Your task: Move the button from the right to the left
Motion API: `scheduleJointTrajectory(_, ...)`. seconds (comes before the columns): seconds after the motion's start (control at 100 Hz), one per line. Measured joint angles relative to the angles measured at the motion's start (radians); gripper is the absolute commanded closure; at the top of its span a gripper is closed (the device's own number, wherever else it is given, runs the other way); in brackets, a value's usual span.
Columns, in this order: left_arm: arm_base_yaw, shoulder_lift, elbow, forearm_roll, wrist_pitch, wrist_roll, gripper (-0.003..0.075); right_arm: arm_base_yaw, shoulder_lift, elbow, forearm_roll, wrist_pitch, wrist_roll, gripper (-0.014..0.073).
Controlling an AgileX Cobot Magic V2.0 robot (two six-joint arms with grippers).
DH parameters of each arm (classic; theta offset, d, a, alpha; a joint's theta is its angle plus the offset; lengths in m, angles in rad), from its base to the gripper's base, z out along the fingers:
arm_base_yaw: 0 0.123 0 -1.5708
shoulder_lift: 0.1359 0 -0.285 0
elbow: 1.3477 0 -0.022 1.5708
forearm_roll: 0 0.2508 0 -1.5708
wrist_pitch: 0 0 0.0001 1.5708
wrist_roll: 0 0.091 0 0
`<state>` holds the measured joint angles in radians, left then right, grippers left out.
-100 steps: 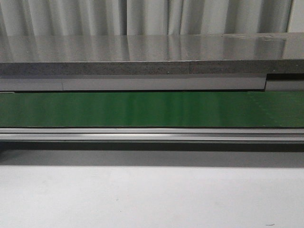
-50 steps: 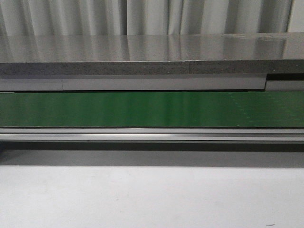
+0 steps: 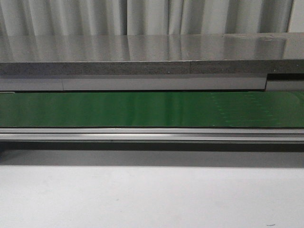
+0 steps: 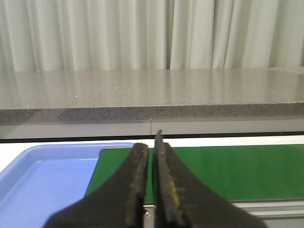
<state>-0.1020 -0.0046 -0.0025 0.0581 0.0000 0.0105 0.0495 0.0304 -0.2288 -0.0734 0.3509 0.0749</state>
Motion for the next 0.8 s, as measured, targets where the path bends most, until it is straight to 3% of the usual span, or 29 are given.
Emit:
scheduleJointTrajectory(0.46, 0.000, 0.000, 0.000, 0.000, 0.000, 0.000, 0.0715, 0.000, 0.498, -0.413, 0.000, 0.453, 0.002, 0.0662)
scheduleJointTrajectory(0.8, 0.000, 0.000, 0.000, 0.000, 0.000, 0.000, 0.0715, 0.000, 0.764, -0.506, 0.081, 0.472, 0.015, 0.0662)
